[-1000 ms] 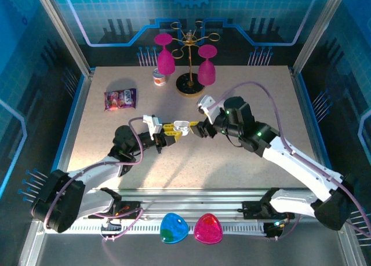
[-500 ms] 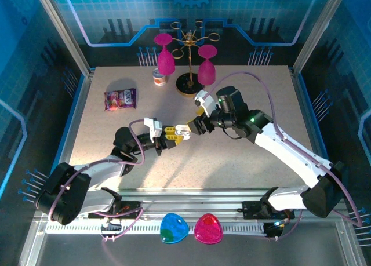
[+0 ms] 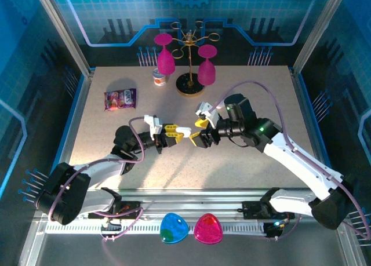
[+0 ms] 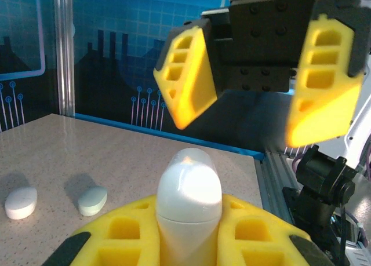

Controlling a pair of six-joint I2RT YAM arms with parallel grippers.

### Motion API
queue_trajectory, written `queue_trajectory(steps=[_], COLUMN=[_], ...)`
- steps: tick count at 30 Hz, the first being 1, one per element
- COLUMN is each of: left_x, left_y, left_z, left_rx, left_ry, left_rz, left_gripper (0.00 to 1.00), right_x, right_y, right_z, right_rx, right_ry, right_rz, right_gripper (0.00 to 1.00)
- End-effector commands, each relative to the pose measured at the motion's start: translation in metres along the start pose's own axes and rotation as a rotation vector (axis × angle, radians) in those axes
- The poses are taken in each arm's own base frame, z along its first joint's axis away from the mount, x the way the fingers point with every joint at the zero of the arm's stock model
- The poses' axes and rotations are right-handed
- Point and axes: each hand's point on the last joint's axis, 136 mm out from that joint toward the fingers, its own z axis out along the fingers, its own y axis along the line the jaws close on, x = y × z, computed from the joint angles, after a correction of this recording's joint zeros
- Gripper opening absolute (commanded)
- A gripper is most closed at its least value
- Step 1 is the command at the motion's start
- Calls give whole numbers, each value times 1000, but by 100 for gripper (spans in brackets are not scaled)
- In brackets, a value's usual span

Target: Insert the wireless bluetooth earbuds into the charging case

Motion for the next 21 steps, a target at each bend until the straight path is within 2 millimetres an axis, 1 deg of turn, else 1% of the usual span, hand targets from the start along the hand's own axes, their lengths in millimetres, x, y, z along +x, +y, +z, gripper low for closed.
queue_trajectory(steps=[1,2,4,7,8,13,14,16,17,18,20,21], left_x=[-12,-13,-15,-15,-15,-17,-18,-17,-17,-16,-14,-15], left_y=[-12,-15,-22,-29,-30,-30,-30,-29,-29,-29,-27,-25], left_z=[3,4,3,2,2,2,3,3,3,3,4,4], left_rx=[83,98,135,173,180,189,191,192,191,191,185,172], left_ry=[-7,-6,-6,0,-1,-18,-22,-24,-25,-22,-18,-20], left_rz=[4,0,-2,-3,-2,-5,-5,-10,-11,-15,-23,-26], left_gripper=[5,5,5,5,5,5,5,6,6,6,9,13], right_x=[-1,1,4,5,5,7,8,10,11,12,13,13], right_y=[16,17,18,16,17,21,23,26,27,28,27,25], right_z=[4,6,11,15,17,21,21,21,21,20,19,19], right_rx=[-101,-114,-138,-156,-163,-213,-225,-248,-254,-255,-249,-238], right_ry=[-48,-42,-30,-15,-13,1,3,12,14,15,17,16], right_rz=[-91,-97,-96,-83,-81,-66,-66,-62,-63,-64,-64,-62], right_gripper=[62,61,54,49,48,39,35,20,15,14,13,13])
